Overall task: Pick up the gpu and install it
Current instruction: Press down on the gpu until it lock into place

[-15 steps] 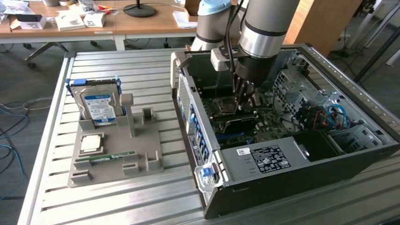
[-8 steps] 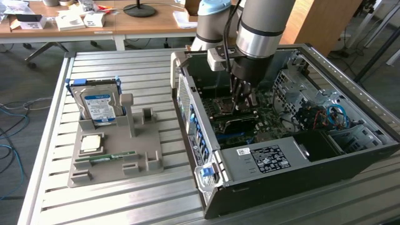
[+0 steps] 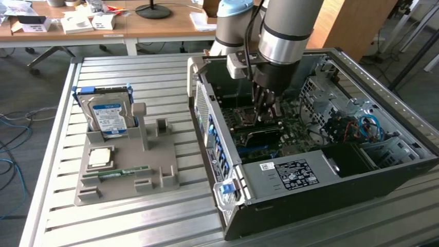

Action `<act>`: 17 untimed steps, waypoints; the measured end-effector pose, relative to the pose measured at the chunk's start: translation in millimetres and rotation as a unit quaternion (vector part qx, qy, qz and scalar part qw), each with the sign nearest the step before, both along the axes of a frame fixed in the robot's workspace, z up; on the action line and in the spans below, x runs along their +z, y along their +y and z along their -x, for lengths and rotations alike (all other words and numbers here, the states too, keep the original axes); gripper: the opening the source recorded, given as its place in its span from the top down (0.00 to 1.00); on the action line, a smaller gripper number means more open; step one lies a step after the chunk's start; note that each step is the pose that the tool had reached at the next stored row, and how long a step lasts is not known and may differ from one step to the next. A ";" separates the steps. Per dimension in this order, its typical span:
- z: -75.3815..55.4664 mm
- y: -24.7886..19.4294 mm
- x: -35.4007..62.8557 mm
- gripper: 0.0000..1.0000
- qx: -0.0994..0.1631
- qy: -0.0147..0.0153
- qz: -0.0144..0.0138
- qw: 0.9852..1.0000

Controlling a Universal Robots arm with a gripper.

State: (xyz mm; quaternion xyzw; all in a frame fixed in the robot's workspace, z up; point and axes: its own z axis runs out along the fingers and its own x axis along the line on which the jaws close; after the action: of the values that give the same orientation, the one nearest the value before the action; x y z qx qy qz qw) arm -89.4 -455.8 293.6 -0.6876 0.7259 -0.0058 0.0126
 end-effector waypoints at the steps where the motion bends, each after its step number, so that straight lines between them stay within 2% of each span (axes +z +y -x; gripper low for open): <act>1: 0.0 0.0 -0.8 0.89 0.000 0.000 0.000 1.000; 7: 0.0 0.0 -7.1 0.89 0.000 0.000 0.000 1.000; 17: 0.8 0.5 -8.0 0.89 0.000 0.000 0.000 1.000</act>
State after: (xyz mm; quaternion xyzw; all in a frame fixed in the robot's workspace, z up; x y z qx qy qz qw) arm -90.1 -455.2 285.6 -0.6876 0.7260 -0.0057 0.0126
